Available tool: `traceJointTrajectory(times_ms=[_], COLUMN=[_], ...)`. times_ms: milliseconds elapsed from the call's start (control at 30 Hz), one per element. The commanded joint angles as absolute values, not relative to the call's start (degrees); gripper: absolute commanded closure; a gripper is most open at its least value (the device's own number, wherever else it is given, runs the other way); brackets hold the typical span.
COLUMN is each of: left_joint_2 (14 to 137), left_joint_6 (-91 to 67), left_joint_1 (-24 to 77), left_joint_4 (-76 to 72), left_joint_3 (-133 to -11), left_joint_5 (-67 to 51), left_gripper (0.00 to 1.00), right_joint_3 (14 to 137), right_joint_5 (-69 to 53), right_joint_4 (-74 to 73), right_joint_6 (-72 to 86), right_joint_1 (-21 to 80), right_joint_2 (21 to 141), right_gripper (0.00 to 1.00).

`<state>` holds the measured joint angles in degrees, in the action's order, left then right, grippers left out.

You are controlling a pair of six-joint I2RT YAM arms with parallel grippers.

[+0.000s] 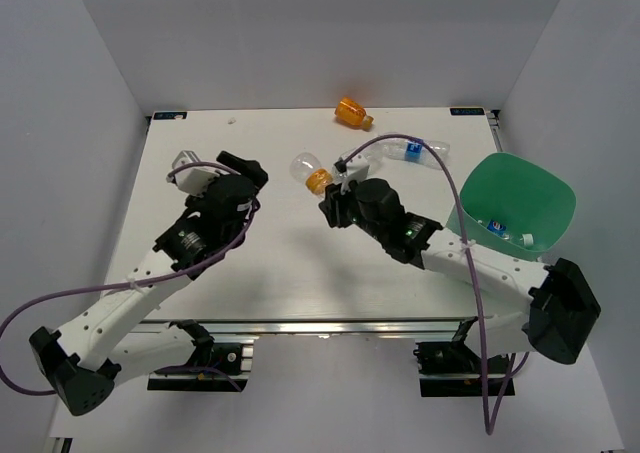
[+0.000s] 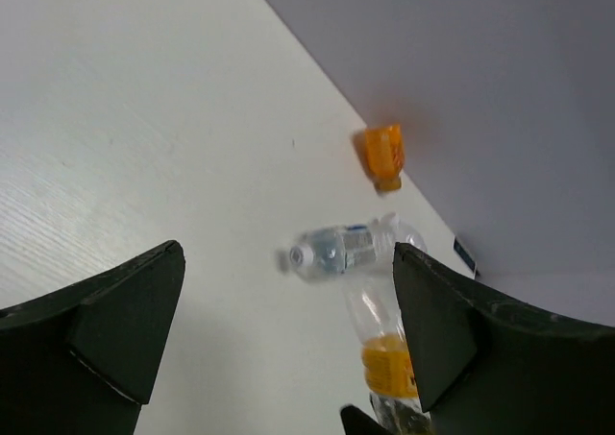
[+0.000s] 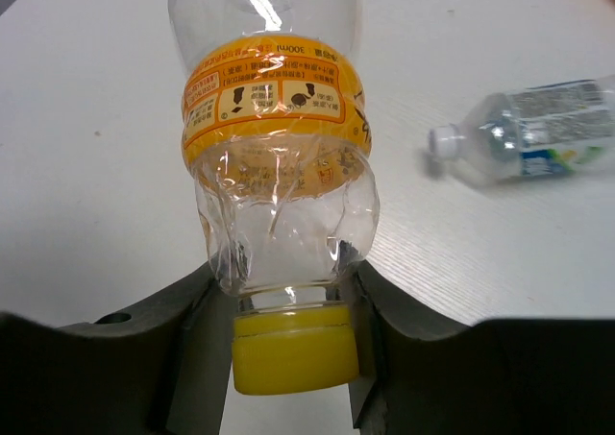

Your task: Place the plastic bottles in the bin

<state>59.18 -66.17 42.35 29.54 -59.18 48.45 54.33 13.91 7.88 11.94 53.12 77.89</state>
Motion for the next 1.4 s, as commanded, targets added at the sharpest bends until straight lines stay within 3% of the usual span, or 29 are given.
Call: traceJointTrajectory(times_ms=[0,133,233,433,567,700,767,867,933,967,1033,1067,1133,1367], left_joint_2=[56.08,56.86,60.63,75.13,78.92,81.73,84.1,86.65,87.97,89.54,91.31,93.06,94.65,102.73], left_joint_6=[-63.46,-57.84,-52.57,-35.8,-21.76,-11.79,-7.94,-3.54,-2.47,-1.76,-0.8,-0.18,-0.26,7.45], left_joint_1=[40.79,36.31,30.07,26.28,26.37,26.37,26.37,26.8,27.07,27.16,27.25,27.42,27.6,28.39], left_joint_4=[32.7,30.41,25.15,18.11,9.18,5.1,6.06,5.1,4.22,4.22,6.06,6.59,7.82,12.65], left_joint_3=[-62.31,-62.14,-61.09,-65.12,-66.27,-66.53,-67.58,-67.5,-67.76,-68.02,-70.04,-70.74,-72.67,-79.69], left_joint_5=[57.83,51.61,38.88,20.87,6.88,-5.87,-11.3,-19.3,-21.0,-22.22,-22.59,-22.59,-21.71,-21.45], left_gripper=[0.02,0.02,0.02,0.02,0.02,0.02,0.02,0.02,0.02,0.02,0.02,0.02,0.02,0.02], right_joint_3=[57.3,61.95,65.12,64.42,65.83,66.0,65.92,67.14,67.76,68.29,68.81,69.51,69.96,68.03], right_joint_5=[20.02,30.13,32.52,44.1,56.14,59.67,59.85,60.46,60.64,60.47,59.94,59.07,57.14,44.32], right_joint_4=[5.11,-5.07,-15.27,-31.0,-42.52,-49.47,-50.45,-53.16,-54.49,-55.1,-55.2,-54.41,-53.09,-38.96], right_joint_6=[10.38,10.8,15.1,24.06,34.53,42.86,43.42,44.73,45.7,45.79,44.48,43.6,40.63,26.94], right_joint_1=[51.68,46.0,37.22,26.91,25.58,25.23,25.14,24.52,24.08,24.17,24.08,24.08,24.08,24.08], right_joint_2=[72.08,66.46,62.24,53.97,52.82,52.47,51.6,51.5,51.68,51.77,51.85,51.86,51.33,46.41], right_gripper=[1.0,1.0,1.0,1.0,1.0,1.0,0.92,0.92,0.66,0.43,0.29,0.17,0.11,0.11])
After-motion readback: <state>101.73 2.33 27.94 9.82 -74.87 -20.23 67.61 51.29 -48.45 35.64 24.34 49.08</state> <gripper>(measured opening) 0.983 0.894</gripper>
